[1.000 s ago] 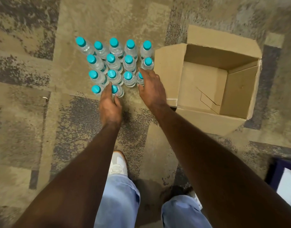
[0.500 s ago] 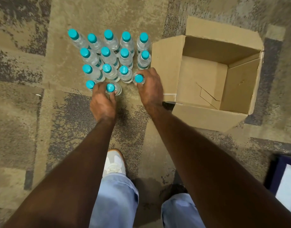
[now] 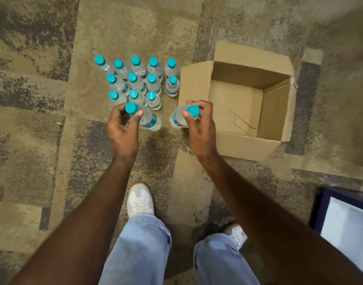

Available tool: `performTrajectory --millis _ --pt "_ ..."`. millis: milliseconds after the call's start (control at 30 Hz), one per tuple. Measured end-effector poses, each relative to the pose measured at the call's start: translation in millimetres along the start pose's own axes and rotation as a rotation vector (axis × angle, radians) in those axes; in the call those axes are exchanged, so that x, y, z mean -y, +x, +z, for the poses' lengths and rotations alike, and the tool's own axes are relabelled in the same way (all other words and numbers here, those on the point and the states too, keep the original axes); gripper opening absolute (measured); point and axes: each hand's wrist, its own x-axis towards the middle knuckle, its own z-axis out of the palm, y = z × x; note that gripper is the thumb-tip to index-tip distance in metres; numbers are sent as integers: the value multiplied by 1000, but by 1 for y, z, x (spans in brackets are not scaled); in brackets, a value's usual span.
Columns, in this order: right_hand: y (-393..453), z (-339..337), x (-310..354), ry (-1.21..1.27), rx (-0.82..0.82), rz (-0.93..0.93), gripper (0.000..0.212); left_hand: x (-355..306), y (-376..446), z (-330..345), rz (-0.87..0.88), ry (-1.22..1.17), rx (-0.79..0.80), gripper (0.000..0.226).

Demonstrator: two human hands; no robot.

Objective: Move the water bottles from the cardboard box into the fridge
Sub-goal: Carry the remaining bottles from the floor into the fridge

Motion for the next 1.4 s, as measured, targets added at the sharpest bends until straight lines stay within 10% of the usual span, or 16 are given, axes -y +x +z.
performTrajectory --millis 567,1400 --pt "-77 -194 103 453 -392 180 18 -159 -108 64 -106 -221 362 4" --pt "-246 -451 142 1050 -1186 411 43 -314 -345 309 -468 -58 1341 23"
